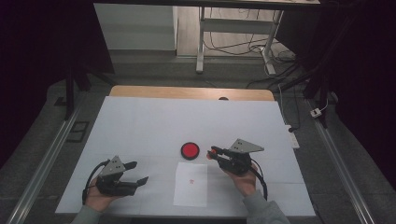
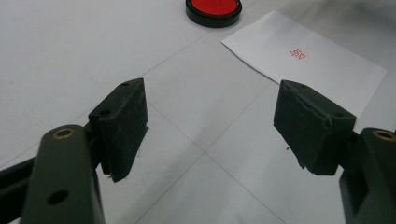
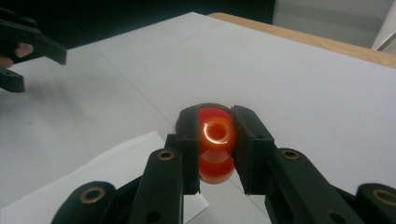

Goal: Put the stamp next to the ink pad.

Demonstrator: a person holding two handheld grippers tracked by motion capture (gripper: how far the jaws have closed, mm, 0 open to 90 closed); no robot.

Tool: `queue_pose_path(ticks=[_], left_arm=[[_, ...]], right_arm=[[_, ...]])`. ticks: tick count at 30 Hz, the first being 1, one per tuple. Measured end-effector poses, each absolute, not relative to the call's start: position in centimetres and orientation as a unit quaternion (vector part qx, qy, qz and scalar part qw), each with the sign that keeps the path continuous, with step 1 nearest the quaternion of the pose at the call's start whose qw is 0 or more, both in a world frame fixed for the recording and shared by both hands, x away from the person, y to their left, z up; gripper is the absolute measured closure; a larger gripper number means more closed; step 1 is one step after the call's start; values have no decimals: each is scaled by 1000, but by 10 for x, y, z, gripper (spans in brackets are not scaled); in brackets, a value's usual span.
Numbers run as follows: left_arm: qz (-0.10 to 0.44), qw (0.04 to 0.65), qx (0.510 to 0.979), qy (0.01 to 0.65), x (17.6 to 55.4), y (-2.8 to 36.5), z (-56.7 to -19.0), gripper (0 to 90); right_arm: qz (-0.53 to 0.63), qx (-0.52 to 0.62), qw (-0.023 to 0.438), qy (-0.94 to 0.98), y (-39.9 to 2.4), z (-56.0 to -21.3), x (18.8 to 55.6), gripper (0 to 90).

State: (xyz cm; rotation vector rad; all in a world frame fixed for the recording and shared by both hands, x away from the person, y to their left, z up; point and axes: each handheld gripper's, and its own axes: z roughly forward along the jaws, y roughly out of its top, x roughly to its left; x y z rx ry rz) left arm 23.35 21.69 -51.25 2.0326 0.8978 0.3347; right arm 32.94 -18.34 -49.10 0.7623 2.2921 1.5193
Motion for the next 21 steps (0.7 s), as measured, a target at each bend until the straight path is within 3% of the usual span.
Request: queue_pose_path(ticks=[21], left_arm=[[131, 429, 817, 362, 234, 216, -514, 266]], right_arm=[[464, 294, 143, 823, -165, -513, 368, 719]])
